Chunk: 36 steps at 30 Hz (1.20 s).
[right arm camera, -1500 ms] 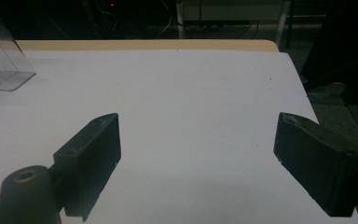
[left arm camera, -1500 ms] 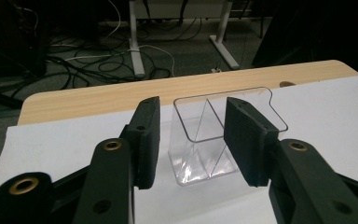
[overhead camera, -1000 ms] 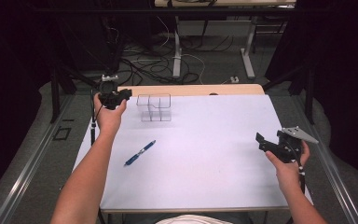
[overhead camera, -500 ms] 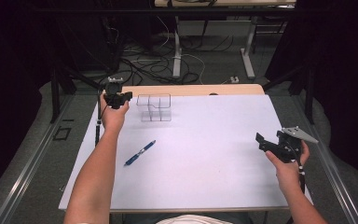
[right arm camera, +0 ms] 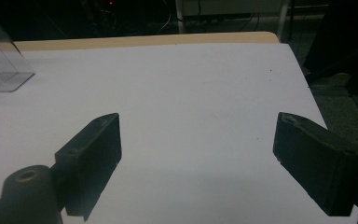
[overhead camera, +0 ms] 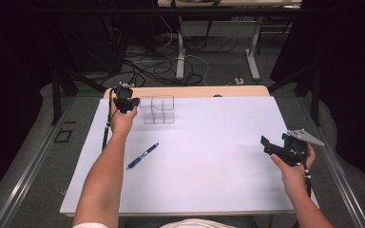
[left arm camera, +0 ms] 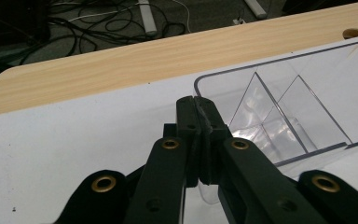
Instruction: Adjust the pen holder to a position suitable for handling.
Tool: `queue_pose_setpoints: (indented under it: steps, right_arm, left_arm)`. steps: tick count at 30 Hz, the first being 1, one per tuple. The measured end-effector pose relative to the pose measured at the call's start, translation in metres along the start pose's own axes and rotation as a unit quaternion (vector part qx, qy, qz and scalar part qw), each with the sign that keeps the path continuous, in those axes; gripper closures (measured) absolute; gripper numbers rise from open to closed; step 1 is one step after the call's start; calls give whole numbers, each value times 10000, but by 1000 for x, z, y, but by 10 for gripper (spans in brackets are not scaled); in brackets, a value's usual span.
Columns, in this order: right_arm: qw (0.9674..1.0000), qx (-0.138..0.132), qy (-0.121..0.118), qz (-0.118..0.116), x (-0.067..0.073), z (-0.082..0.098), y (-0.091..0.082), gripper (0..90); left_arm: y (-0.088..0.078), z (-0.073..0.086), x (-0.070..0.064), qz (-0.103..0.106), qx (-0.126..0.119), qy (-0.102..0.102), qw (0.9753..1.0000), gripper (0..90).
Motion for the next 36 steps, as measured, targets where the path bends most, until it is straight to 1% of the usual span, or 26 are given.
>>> queue_pose_setpoints:
  steps: [1, 2, 3, 4, 6, 9, 10, 12, 13, 15, 20, 21, 23, 25, 26, 27, 29, 30, 31, 32, 33, 34, 36]
  right_arm:
    - [10000, -1, -4, 13, 0, 0, 0, 149]
    - [10000, 2, 4, 10, 0, 0, 0, 149]
    - [10000, 2, 4, 10, 0, 0, 0, 149]
    - [10000, -3, 0, 22, 0, 0, 0, 149]
    - [10000, 2, 21, 22, 0, 0, 0, 149]
    - [10000, -12, 1, 29, 0, 0, -1, 149]
    - [10000, -12, 11, 23, 0, 0, -1, 150]
    - [10000, -11, 14, 22, 0, 0, -1, 150]
    - [10000, -7, 14, 26, 0, 0, -1, 150]
    - [10000, 16, 10, 29, 0, 0, -1, 149]
    - [10000, 44, -5, 19, 1, 0, -1, 150]
    - [10000, 37, -3, 12, 1, 0, 0, 150]
    - [10000, 18, 26, -4, 1, 1, 0, 150]
    - [10000, -8, 6, -10, 1, 1, 1, 150]
    - [10000, -4, -1, -10, 1, 1, 1, 150]
    - [10000, 61, -9, 10, 1, 1, 1, 150]
    - [10000, 53, -5, 6, 1, 2, 2, 150]
    - [10000, 65, 40, 2, 2, 2, 2, 150]
    - [10000, 42, -21, 12, 1, 2, 2, 150]
    - [10000, 42, -21, 12, 1, 2, 2, 150]
    - [10000, 42, -19, 7, 1, 2, 2, 150]
    - [10000, 44, -21, 6, 2, 2, 2, 150]
    - [10000, 78, -11, 17, 2, 2, 2, 151]
  left_arm:
    - [1, 0, -1, 17, -25, -40, 10000, 900]
    - [2, 0, -1, -1, 9, -16, 10000, 900]
    - [3, 1, -1, 11, 10, -37, 10000, 900]
    - [4, 1, -1, -22, 7, 0, 10000, 900]
    - [5, 1, 0, -21, 34, -8, 10000, 900]
    - [7, 2, 1, 8, 17, -16, 10000, 900]
    - [7, 2, 1, 38, 1, -67, 10000, 900]
    - [7, 2, 2, 69, -6, -64, 10000, 900]
    - [7, 2, 2, 120, 10, -104, 9999, 900]
    - [7, 2, 4, 132, -28, -80, 9999, 900]
    - [7, 2, 4, 168, -32, -80, 9998, 900]
    - [8, 3, 2, 174, -35, -99, 9998, 900]
    - [7, 2, 1, 167, 7, -38, 9999, 900]
    - [8, 2, -3, 197, -18, -25, 9998, 900]
    - [8, 2, -4, 228, -15, -13, 9997, 900]
    - [8, 2, -5, 250, 2, -45, 9997, 900]
    - [8, 2, -10, 271, -3, -43, 9996, 900]
    - [8, 2, -12, 293, 20, -34, 9996, 900]
    - [8, 1, -15, 330, 43, 5, 9994, 900]
    - [9, 2, -17, 362, 22, -1, 9993, 900]
    - [9, 1, -20, 346, 9, -1, 9994, 900]
    - [10, 1, -23, 382, 2, 11, 9993, 900]
    - [11, 1, -29, 386, -17, 46, 9992, 900]
Point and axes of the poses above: each handheld gripper's, and its own axes: y roughly forward along the jaws, z roughly out of its underside, x roughly to its left, the point moved 1 cm from there along y, roughly forward along the jaws, and after that the axes turned 3 degrees about z, right-handed, at the moved point
